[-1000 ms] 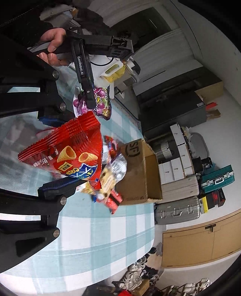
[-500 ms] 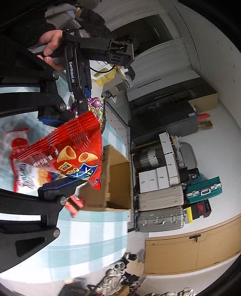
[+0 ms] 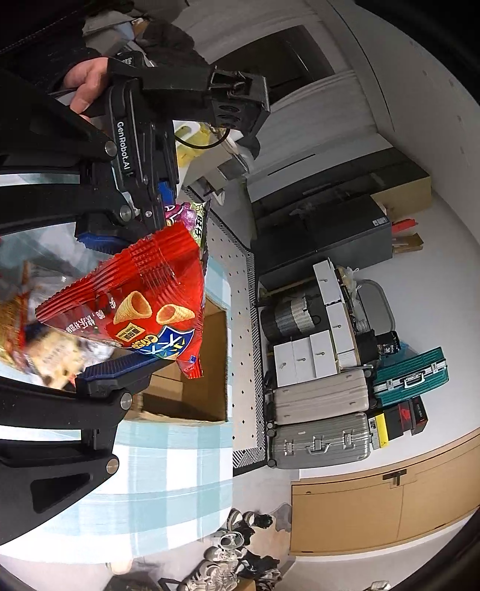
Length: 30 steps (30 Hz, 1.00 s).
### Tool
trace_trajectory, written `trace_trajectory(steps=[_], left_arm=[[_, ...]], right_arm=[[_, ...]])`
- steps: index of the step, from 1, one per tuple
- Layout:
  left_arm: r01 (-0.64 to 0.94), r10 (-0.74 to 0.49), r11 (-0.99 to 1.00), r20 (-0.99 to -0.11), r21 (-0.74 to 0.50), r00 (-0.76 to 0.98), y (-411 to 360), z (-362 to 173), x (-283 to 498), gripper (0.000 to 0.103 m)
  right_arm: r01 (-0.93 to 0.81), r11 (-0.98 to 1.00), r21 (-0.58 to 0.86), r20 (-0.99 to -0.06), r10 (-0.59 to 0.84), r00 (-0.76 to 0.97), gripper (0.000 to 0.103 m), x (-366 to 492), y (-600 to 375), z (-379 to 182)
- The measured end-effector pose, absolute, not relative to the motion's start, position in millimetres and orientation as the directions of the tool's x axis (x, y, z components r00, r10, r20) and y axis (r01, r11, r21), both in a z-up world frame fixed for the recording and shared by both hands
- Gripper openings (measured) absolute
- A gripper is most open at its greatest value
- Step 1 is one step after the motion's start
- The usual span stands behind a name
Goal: Organize snacks
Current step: 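Carry both held bags up over the open cardboard box, then open both grippers to drop the bags into the box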
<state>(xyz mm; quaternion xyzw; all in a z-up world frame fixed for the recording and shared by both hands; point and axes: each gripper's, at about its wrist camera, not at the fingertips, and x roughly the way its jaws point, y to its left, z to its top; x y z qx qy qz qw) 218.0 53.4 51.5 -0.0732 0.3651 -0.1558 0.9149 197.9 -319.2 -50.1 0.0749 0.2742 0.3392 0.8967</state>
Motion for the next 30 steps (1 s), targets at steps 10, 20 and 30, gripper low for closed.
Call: trace_trajectory(steps=[10,20,30], left_arm=[[0.225,-0.324,0.946,-0.678,-0.234,0.660,45.0,45.2,309.2,0.029],[0.214,-0.310,0.951,-0.718,-0.225,0.623,42.9,2.9,358.4,0.030],[0.195,-0.248,0.968,-0.750,-0.160,0.614,36.3,-21.1,377.0,0.064]], right_arm=[[-0.538,0.767,0.350,-0.480,0.640,0.600,0.048,273.7,-305.3,-60.8],[-0.503,0.780,0.371,-0.535,0.623,0.571,0.048,326.3,-291.8,-94.5],[-0.467,0.801,0.376,-0.583,0.596,0.553,0.064,349.0,-283.5,-123.2]])
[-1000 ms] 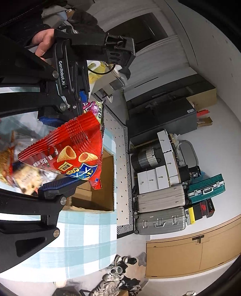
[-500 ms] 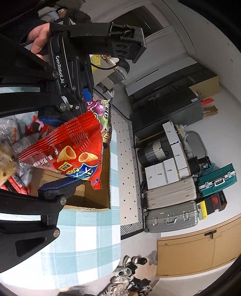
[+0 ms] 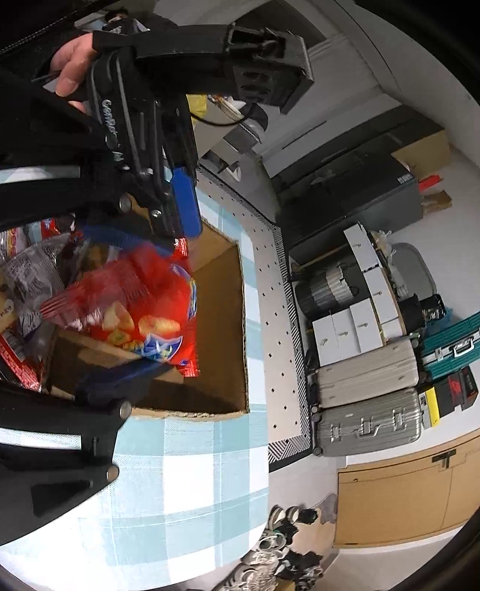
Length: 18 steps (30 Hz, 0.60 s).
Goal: Organize snacks
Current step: 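Open both grippers to drop the bags into the box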
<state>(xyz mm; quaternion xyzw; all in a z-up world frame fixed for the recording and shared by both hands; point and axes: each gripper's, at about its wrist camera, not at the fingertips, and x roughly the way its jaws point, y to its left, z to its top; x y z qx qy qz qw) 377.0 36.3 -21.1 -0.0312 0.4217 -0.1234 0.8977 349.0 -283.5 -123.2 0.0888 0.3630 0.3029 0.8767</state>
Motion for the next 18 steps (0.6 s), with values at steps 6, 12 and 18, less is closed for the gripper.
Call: trace_trajectory(steps=[6,12,18], left_arm=[[0.184,-0.246,0.969,-0.726,-0.165,0.642,44.8,-13.5,365.8,0.070],[0.161,-0.212,0.977,-0.722,-0.140,0.659,49.9,-2.5,335.7,0.071],[0.130,-0.189,0.982,-0.704,-0.138,0.685,51.2,9.5,290.8,0.074]], right_arm=[[-0.462,0.814,0.351,-0.554,0.579,0.599,0.077,344.1,-294.3,-116.0],[-0.474,0.817,0.328,-0.531,0.574,0.623,0.077,326.7,-300.9,-98.3],[-0.496,0.814,0.303,-0.501,0.579,0.643,0.078,291.1,-305.7,-74.8]])
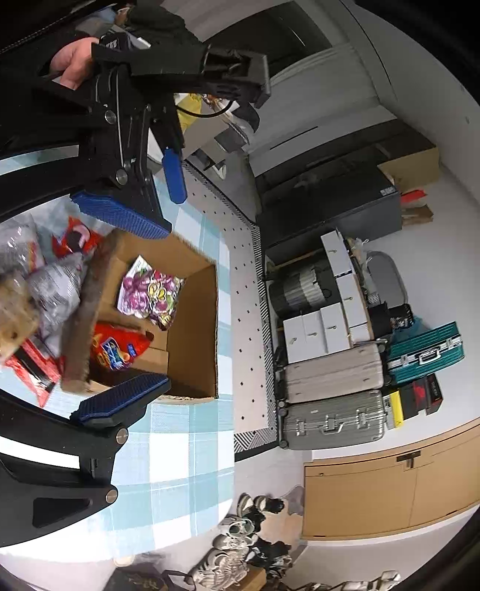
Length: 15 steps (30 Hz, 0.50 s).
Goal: Organize snacks
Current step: 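Open both grippers to drop the bags into the box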
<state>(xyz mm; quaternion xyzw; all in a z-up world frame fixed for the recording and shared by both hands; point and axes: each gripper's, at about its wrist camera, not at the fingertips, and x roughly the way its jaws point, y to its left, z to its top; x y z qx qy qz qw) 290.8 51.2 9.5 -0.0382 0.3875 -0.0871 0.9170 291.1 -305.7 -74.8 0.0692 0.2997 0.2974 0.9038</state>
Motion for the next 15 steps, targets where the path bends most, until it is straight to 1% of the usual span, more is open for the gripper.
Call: trace_trajectory(steps=[3,5,7,10,13,15], left_arm=[[0.128,-0.169,0.985,-0.698,-0.112,0.696,48.1,16.6,268.1,0.074],[0.122,-0.161,0.987,-0.686,-0.105,0.710,47.3,24.0,251.7,0.078],[0.114,-0.148,0.989,-0.675,-0.095,0.722,45.9,31.0,237.3,0.080],[0.110,-0.138,0.990,-0.664,-0.084,0.735,42.4,42.3,217.6,0.081],[0.103,-0.128,0.992,-0.652,-0.076,0.747,38.6,52.8,198.1,0.085],[0.101,-0.122,0.992,-0.647,-0.070,0.753,35.2,57.6,186.8,0.087]], right_arm=[[-0.510,0.810,0.290,-0.489,0.583,0.648,0.079,270.3,-306.9,-65.2],[-0.520,0.809,0.274,-0.480,0.584,0.655,0.080,255.8,-307.0,-58.2],[-0.528,0.807,0.264,-0.470,0.585,0.661,0.081,240.6,-307.9,-51.3],[-0.536,0.806,0.253,-0.453,0.588,0.670,0.083,219.2,-310.9,-43.3],[-0.543,0.805,0.237,-0.437,0.588,0.681,0.086,197.9,-313.2,-35.1],[-0.544,0.808,0.224,-0.428,0.583,0.690,0.090,183.8,-314.8,-30.5]])
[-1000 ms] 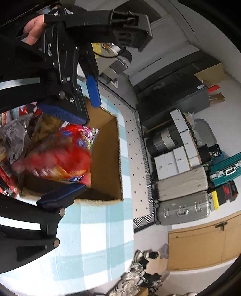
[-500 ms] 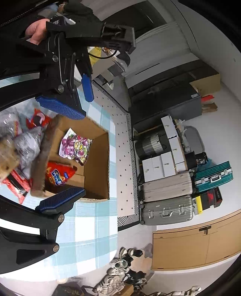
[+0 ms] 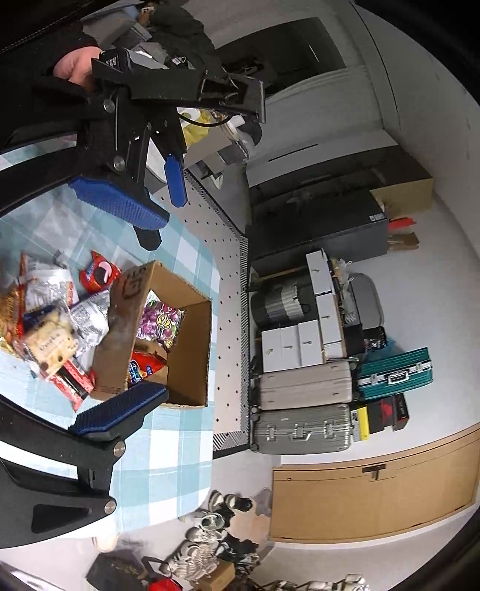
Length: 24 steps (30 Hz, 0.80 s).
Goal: Organize snacks
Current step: 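Open both grippers to drop the bags into the box, then grasp the red-and-white balloon candy bag with the left gripper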
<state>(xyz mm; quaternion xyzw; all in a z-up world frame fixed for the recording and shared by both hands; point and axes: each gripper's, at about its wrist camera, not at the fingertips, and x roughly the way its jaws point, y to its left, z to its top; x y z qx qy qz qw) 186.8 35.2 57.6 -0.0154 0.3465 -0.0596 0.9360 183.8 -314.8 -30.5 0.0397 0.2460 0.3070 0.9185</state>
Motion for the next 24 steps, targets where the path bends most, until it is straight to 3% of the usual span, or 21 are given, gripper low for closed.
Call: trace_trajectory(steps=[4,8,24], left_arm=[[0.103,-0.115,0.993,-0.639,-0.057,0.761,28.0,62.8,160.2,0.090],[0.096,-0.108,0.994,-0.621,-0.053,0.776,20.9,67.3,130.0,0.101],[0.113,-0.136,0.991,-0.630,-0.076,0.764,14.8,43.2,53.9,0.102]], right_arm=[[-0.548,0.809,0.213,-0.410,0.583,0.701,0.092,158.4,-318.0,-25.5],[-0.545,0.812,0.207,-0.396,0.579,0.713,0.095,132.1,-323.4,-23.4],[-0.525,0.831,0.184,-0.381,0.553,0.741,0.102,47.7,-340.5,-36.8]])
